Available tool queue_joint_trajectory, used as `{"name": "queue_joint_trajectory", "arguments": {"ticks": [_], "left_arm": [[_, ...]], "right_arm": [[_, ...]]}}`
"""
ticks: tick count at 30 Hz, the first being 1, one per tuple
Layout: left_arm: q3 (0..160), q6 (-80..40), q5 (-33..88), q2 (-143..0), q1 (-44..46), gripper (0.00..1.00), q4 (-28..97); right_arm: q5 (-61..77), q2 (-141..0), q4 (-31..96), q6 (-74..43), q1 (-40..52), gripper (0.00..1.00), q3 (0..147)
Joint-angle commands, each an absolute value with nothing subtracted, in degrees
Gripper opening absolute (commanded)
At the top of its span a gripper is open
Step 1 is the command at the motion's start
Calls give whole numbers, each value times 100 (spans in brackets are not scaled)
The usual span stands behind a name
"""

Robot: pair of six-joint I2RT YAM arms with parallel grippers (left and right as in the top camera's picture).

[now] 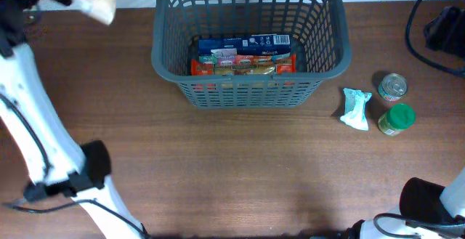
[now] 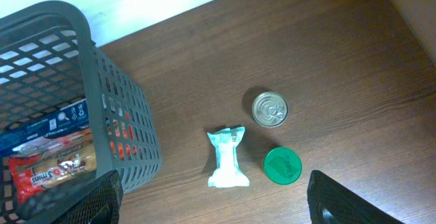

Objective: Pack container
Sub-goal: 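Lift the flour bag into the basket and release it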

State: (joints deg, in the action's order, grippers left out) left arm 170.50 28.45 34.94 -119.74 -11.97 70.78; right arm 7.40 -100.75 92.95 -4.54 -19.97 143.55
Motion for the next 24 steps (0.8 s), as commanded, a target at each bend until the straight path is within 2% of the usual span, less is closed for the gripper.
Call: {"name": "queue_joint_trajectory", "arguments": {"ticks": [1,7,12,17,24], "left_arm": [[17264,4066,3282,-11633,-196,2,7030],[16936,5260,1949,-11832,1638,2,7371],[16112,5347,279,-12313,2611,2,7400],[15305,5120,14,-12785,2989,2,7402],[14713,4838,-261,-13437,3022,2,7402]], "right_arm": [[731,-10106,9277,-497,-2027,81,14339],[729,-10106,9282,-493,-2027,81,14339],[729,-10106,9349,-493,-2027,82,14339],[729,-10106,9391,-495,-2027,81,14339],[731,-10106,9415,-499,-2027,81,14339]]}}
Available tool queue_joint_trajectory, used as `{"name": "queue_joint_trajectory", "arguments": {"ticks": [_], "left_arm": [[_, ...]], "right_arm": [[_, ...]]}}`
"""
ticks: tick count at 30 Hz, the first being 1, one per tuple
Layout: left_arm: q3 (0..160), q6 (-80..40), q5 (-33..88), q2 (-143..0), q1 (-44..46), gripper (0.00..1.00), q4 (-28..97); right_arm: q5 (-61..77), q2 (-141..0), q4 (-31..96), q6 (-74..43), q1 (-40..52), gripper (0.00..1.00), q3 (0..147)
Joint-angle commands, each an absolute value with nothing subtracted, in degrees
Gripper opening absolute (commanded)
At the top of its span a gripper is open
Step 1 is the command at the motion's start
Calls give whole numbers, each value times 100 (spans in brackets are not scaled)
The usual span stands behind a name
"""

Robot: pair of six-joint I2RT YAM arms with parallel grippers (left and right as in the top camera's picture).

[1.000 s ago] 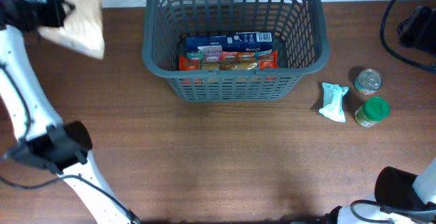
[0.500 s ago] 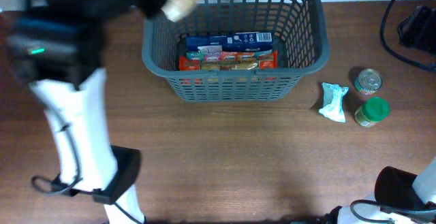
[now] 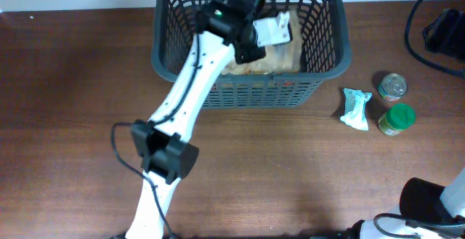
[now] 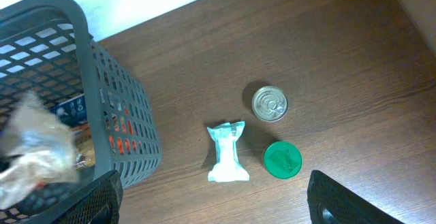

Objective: Pack container
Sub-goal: 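Lift the flour bag into the basket and release it, then withdraw the left gripper and grasp the green-lidded jar with the right gripper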

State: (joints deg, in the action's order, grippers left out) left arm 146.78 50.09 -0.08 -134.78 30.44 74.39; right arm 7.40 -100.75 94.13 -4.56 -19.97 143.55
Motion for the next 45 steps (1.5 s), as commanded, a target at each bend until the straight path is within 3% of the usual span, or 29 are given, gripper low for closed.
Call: {"name": "queue_joint_trajectory", "arguments": {"ticks": [1,2,3,6,13,20,26,34,45], "left_arm": [[14713,4768,-259,-13517,3022,2,7397],[14713,4700,-255,-13581,3022,2,7397],[14713,4626,-257,-13620,3020,11,7400],[14713,4283,-261,-13679,3017,99,7365],[14936,3371,-766,-13148,2952,99,7314],[15069,2810,-777,-11585,2349,99,7251],[15039,2123,-454,-10447,788,99,7269],[13863,1033,521,-10062,-1686,99,7107],[11284,709,519,-10075,-2255,99,7113]], "right_arm": [[733,-10106,9415,-497,-2027,81,14339],[733,-10106,9415,-499,-2027,81,14339],[733,-10106,9415,-499,-2027,81,14339],[733,-10106,9415,-499,-2027,81,14339],[731,-10099,9428,-493,-2029,85,14341],[692,-9747,9515,-473,-2040,87,14341],[521,-9109,9561,-349,-2425,87,14341],[515,-8906,9581,-523,-3522,87,14237],[580,-9741,9041,-661,-3601,82,11802]]}}
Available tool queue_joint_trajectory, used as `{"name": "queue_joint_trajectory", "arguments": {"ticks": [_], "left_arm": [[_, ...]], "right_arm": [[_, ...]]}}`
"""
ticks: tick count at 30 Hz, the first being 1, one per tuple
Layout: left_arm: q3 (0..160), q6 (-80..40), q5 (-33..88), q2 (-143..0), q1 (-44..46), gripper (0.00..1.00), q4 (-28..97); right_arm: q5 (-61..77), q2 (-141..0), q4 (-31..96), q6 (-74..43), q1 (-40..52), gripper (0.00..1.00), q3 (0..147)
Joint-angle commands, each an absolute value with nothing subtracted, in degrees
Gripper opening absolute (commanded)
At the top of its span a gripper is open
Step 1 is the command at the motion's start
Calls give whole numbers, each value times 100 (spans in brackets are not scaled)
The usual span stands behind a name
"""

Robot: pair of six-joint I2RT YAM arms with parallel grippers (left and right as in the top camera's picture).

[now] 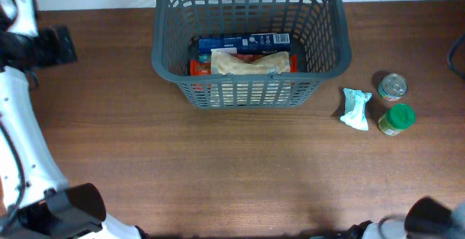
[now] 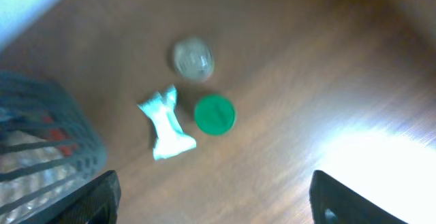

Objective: Pack container
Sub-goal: 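Withdraw the left gripper and grasp the green-lidded jar with the right gripper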

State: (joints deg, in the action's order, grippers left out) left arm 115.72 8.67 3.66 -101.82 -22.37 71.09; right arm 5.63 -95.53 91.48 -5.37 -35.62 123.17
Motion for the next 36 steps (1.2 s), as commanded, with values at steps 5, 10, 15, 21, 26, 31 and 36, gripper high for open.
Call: {"name": "queue_joint_trajectory", "arguments": {"ticks": [5,10,15,21,26,31,36], "left_arm": [[10523,709,517,-10077,-2257,99,7111],[10158,711,517,-10077,-2257,99,7111],[10106,711,517,-10075,-2257,99,7113],[10106,709,517,-10075,-2257,99,7113],[10106,711,517,-10075,-2257,99,7113],[10106,711,517,-10075,-2257,99,7116],[10106,711,517,-10075,-2257,99,7113]], "right_arm": [[576,-10031,8370,-674,-3597,81,10768],[576,-10077,7730,-674,-3454,82,9990],[576,-10077,6904,-672,-3269,89,9190],[576,-10077,5900,-674,-3155,91,8232],[576,-10077,5363,-683,-3151,91,7778],[722,-10077,5103,-869,-3148,91,7505],[838,-10079,4928,-869,-3118,91,7295]]}}
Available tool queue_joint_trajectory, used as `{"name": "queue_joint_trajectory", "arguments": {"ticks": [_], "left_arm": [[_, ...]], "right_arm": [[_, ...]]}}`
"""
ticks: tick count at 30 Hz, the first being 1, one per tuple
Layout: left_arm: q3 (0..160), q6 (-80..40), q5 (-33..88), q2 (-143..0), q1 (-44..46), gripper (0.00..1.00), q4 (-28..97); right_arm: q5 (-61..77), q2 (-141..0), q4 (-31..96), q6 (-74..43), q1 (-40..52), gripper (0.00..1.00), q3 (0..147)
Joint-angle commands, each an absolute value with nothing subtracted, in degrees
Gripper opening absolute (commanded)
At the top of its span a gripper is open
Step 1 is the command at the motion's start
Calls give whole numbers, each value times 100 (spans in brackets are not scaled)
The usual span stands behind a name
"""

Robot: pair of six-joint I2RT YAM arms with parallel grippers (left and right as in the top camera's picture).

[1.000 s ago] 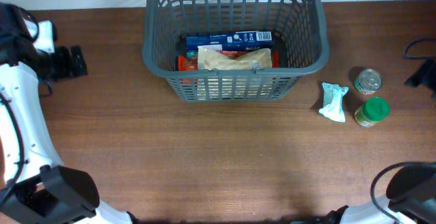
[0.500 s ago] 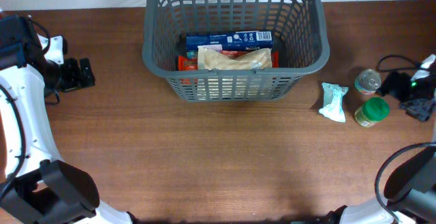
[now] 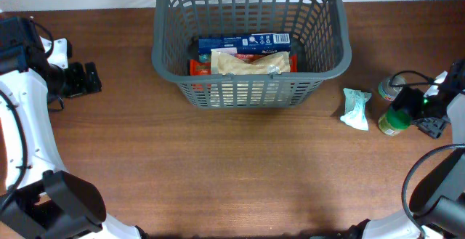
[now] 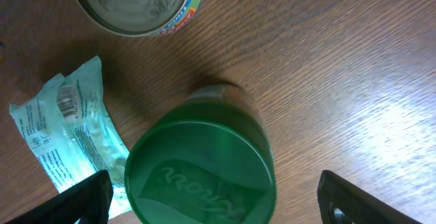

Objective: Pack container
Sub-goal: 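Withdraw the left gripper and grasp the green-lidded jar with the right gripper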

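The grey basket (image 3: 323, 57) stands at the back centre, holding a blue box (image 3: 247, 41), a red-orange packet (image 3: 197, 67) and a clear bag of pale food (image 3: 251, 62). To its right on the table lie a mint-green packet (image 3: 356, 109) (image 4: 65, 132), a tin can (image 3: 390, 86) (image 4: 133, 3) and a green-lidded jar (image 3: 394, 119) (image 4: 201, 176). My right gripper (image 3: 408, 110) (image 4: 218, 198) is open just above the jar, one finger on each side of the lid. At the far left my left gripper (image 3: 81, 79) looks open and holds nothing.
A black cable (image 3: 414, 75) loops over the table by the right arm. The left arm's white link (image 3: 29, 115) runs down the left side. The can and the packet sit close beside the jar.
My right gripper was high above the can, packet and jar; now it sits close over the jar's green lid. The left gripper has shifted down and right at the table's left.
My left gripper held a clear bag at the far back left. Then it was over the basket with the bag. Later the bag lay in the basket and the left arm was back at the left. The right gripper, high before, now straddles the jar.
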State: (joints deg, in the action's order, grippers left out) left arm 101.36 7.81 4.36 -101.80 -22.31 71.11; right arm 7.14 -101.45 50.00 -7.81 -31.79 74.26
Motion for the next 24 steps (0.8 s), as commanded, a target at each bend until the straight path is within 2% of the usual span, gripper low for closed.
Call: {"name": "queue_joint_trajectory", "arguments": {"ticks": [1,24], "left_arm": [[10106,711,517,-10075,-2257,99,7113],[10106,711,517,-10075,-2257,99,7113]], "right_arm": [[840,-10079,4890,-867,-3114,91,7264],[838,-10453,4694,-956,-3114,83,7159]]}}
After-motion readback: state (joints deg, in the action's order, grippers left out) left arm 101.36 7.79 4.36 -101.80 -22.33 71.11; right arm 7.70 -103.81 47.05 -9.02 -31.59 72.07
